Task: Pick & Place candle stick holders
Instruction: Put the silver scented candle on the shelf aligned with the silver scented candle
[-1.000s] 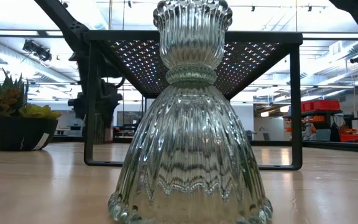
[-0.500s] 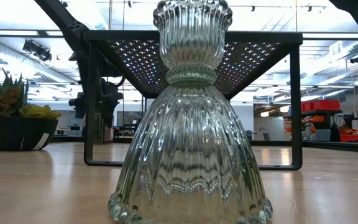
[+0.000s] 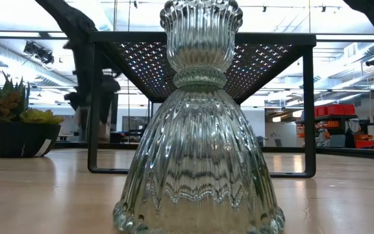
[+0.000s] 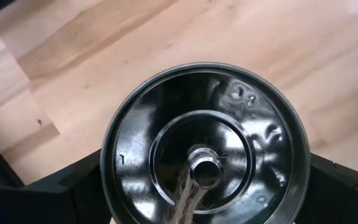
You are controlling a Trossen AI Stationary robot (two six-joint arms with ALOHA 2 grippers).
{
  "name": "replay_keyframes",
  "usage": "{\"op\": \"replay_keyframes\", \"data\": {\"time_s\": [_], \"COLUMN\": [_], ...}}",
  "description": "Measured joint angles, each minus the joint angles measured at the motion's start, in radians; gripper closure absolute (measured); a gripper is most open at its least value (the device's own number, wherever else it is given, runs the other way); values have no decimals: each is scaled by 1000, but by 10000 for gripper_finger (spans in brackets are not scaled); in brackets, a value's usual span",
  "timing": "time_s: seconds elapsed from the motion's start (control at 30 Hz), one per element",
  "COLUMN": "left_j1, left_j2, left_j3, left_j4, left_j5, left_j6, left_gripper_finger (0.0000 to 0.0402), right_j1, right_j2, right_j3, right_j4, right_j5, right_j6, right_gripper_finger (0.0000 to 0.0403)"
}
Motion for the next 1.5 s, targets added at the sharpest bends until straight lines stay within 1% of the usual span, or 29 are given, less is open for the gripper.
{"op": "replay_keyframes", "data": {"time_s": [0.17,0.27,0.37,0.47,0.57,0.63,0.73,0.83,0.97,1.07,1.23,1.33,1.5], "left_j1": [-49,-87,-142,-214,-298,-365,-471,-566,-690,-782,-926,-989,-1050], "left_j2": [-119,-200,-276,-343,-402,-425,-430,-412,-353,-295,-156,-69,71], "left_j3": [0,0,0,0,5,28,108,213,329,385,470,537,668], "left_j4": [-76,-100,-93,-94,-100,-124,-158,-208,-252,-275,-292,-294,-314], "left_j5": [20,68,129,173,193,187,153,82,6,-5,-17,-56,-107], "left_j6": [-37,-84,-171,-250,-336,-381,-426,-449,-522,-583,-656,-694,-767], "left_gripper_finger": [39,39,39,39,40,40,40,40,40,40,40,40,40], "right_j1": [-27,-50,-75,-93,-116,-131,-150,-164,-173,-181,-212,-233,-260], "right_j2": [0,0,0,0,0,0,0,0,0,0,0,0,0], "right_j3": [0,0,0,0,0,0,0,0,0,0,0,0,0], "right_j4": [-16,-48,-88,-118,-137,-148,-151,-150,-155,-156,-184,-220,-250], "right_j5": [78,109,131,151,169,183,184,183,181,179,179,179,179], "right_j6": [-1,0,0,0,0,-1,-2,9,7,-15,-37,-67,-119], "right_gripper_finger": [21,21,21,21,21,21,21,21,21,21,21,21,21]}}
